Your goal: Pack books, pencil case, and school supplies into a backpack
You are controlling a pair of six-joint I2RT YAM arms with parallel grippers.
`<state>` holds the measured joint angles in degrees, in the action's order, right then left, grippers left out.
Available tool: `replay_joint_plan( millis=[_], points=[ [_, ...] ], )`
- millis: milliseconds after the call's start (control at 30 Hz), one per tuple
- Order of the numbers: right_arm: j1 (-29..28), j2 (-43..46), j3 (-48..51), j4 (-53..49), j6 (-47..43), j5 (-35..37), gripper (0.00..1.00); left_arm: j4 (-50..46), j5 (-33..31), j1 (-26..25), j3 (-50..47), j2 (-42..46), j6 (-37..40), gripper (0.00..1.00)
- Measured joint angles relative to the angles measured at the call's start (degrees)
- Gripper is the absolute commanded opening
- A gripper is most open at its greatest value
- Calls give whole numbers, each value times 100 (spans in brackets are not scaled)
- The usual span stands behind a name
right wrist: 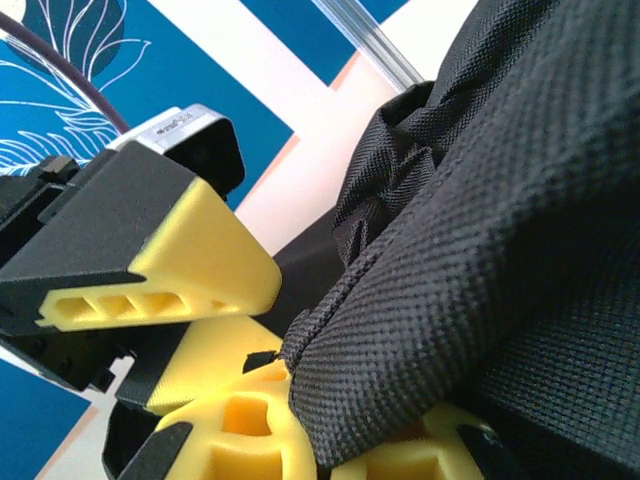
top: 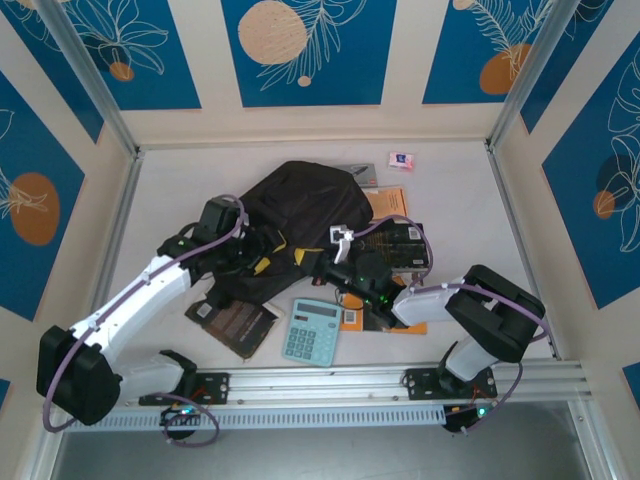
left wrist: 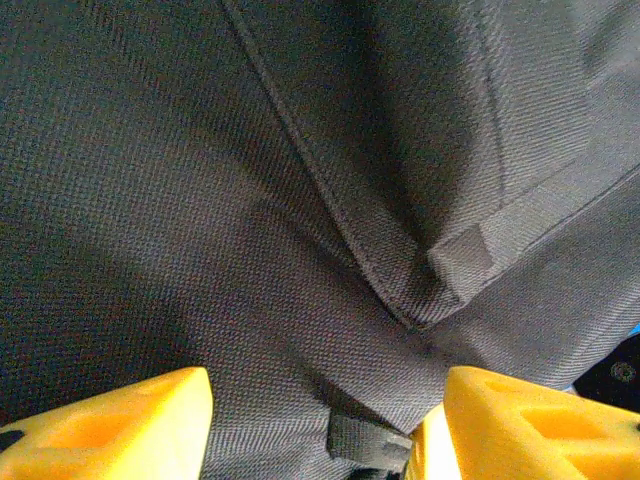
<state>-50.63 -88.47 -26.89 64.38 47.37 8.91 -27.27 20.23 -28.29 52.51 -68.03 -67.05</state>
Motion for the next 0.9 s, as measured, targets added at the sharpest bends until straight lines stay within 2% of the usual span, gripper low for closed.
replay_joint_plan(
  millis=[467, 733, 900],
  points=[
    [0, -151, -138, -72, 15, 59, 0, 254, 227, -90, -83, 9, -168, 53],
    [0, -190, -195, -136, 66, 79, 0, 409, 227, -164, -83, -122, -184, 43],
    [0, -190, -195, -175, 85, 81, 0, 391, 221, -164, -4, -251, -138, 43]
  ],
)
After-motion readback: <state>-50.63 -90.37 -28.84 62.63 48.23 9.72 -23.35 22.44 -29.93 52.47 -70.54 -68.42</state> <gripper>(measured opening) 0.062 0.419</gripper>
